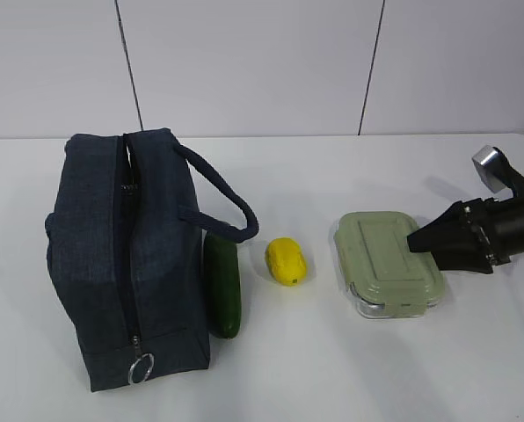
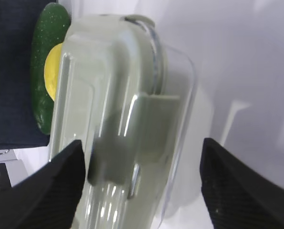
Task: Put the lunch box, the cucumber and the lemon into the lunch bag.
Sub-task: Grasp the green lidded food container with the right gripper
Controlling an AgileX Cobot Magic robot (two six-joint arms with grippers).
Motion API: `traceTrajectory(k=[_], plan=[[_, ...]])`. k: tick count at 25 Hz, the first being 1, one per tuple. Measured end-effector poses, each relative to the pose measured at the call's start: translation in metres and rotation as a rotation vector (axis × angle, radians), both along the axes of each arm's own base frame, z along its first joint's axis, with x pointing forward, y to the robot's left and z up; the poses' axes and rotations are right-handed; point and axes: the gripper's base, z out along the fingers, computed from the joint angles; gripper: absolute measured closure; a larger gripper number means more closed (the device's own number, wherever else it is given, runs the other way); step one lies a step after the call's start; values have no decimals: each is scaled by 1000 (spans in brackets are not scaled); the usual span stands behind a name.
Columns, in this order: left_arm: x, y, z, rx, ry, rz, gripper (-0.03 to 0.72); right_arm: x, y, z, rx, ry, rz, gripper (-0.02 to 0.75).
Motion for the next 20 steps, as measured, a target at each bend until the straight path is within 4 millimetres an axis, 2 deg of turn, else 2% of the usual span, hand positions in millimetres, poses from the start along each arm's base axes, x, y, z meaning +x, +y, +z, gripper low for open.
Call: traceTrajectory(k=[20], plan=[[0,0,0,0,0,0,454,3,0,0,23,50,-46,192]])
